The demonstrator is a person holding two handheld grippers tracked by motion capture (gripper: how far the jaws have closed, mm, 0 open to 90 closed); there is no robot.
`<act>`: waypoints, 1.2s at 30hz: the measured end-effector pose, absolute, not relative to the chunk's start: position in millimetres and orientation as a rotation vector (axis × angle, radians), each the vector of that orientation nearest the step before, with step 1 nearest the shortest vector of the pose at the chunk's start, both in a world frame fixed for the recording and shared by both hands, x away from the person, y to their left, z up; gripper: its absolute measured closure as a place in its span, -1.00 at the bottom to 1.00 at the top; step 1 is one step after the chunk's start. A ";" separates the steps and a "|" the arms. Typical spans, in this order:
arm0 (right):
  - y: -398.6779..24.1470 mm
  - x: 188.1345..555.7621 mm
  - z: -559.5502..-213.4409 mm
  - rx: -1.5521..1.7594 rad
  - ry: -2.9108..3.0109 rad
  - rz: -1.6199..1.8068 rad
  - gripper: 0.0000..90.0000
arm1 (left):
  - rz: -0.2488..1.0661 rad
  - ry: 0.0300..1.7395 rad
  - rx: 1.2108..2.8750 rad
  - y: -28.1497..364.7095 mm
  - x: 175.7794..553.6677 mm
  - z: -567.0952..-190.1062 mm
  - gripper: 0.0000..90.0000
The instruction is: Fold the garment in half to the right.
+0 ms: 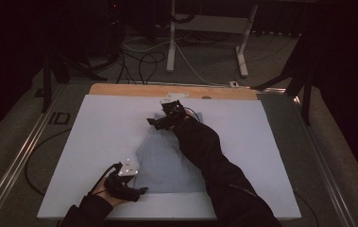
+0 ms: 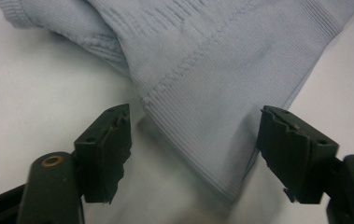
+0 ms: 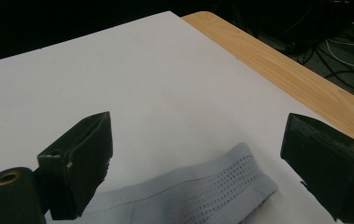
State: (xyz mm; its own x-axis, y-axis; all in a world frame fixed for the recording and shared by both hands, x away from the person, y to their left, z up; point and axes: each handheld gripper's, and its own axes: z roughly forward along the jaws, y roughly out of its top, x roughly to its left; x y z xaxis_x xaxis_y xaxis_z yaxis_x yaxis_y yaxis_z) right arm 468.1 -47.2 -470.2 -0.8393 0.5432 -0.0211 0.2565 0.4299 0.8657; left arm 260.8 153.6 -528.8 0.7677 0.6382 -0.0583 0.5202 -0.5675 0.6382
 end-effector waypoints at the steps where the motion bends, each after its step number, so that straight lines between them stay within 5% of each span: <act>1: -47.3 468.3 -470.6 0.708 2.391 1.377 -0.80 | 0.225 0.858 2.295 152.7 260.6 -528.7 -0.19; 25: -36.0 480.2 -470.6 0.720 2.434 1.348 -0.73 | 0.326 0.786 2.304 133.0 248.3 -522.4 0.88; 36: -25.1 490.3 -477.7 0.823 2.444 1.258 -0.78 | 0.349 0.772 2.265 133.6 246.9 -517.1 0.92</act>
State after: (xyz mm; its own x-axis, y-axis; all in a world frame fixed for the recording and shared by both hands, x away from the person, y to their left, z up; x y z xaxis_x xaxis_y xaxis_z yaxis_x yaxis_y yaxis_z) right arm 490.3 -25.1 -477.7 -0.8017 0.5975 0.0181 0.3620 0.4612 0.8101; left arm 246.9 133.6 -517.1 0.7852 0.6187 0.0251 0.4280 -0.5715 0.7002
